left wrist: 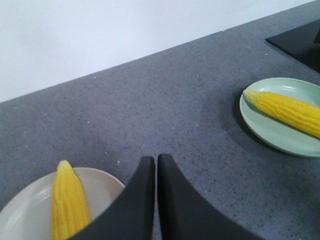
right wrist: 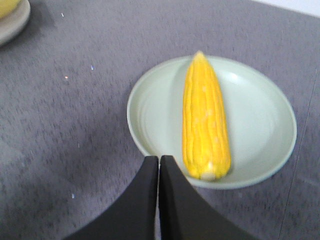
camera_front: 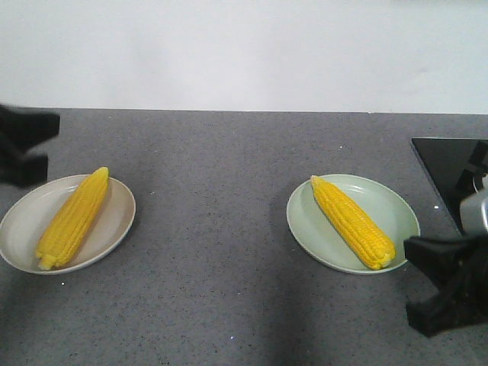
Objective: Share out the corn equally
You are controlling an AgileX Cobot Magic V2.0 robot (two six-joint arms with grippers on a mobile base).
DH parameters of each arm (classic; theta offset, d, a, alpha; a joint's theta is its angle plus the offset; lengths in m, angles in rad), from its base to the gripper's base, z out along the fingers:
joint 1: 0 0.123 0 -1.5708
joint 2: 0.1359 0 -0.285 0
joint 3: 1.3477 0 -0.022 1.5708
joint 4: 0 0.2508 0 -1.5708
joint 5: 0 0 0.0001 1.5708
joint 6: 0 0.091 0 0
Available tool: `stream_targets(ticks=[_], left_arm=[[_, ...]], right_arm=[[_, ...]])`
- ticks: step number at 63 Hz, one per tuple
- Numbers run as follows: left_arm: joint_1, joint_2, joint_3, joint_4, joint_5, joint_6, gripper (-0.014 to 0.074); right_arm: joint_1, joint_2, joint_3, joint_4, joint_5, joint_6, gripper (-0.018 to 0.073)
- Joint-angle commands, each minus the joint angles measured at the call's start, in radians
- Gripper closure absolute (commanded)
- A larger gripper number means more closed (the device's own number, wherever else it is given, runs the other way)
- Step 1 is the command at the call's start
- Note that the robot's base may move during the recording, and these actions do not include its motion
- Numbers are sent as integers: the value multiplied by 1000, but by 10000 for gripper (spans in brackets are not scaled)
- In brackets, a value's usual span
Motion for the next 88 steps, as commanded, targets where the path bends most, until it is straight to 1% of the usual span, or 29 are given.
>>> stream_targets(ticks=[1, 8, 12, 19, 29, 55, 60, 65, 68, 72, 76, 81, 88], left_arm=[[-1, -76, 164, -115, -222, 70, 604], [-1, -118, 319, -155, -336, 65, 604], [-1, -135, 365, -178, -356, 66, 603], [-1, -135, 406, -175, -353, 66, 603], [-1, -129, 428, -174, -351, 66, 603], [-1, -129, 428, -173, -353, 67, 603], [-1, -132, 428, -146, -353, 68, 603], [0, -152, 434, -66, -353, 69, 603], [0, -175, 453, -37, -364, 63, 603], [1, -203, 497, -36, -417, 51, 603], [1, -250, 549, -40, -485, 14, 603], [2, -327, 651, -37, -598, -37, 603], [2, -448, 793, -38, -752, -67, 603]], right_arm=[[-6, -58, 57, 16, -109, -13, 567], [-6, -93, 111, 16, -109, -13, 567], [-6, -102, 133, 16, -104, -13, 567], [-6, -103, 156, 16, -98, -13, 567], [-6, -103, 167, 16, -78, -13, 567], [-6, -103, 167, 16, -76, -13, 567], [-6, -103, 167, 16, -76, -13, 567], [-6, -103, 167, 16, -76, -13, 567], [-6, -103, 167, 16, -76, -13, 567], [-6, -103, 167, 16, -76, -13, 567], [-6, -103, 167, 16, -76, -13, 567], [-6, -103, 167, 16, -76, -13, 567], [-6, -103, 167, 16, -76, -13, 567]])
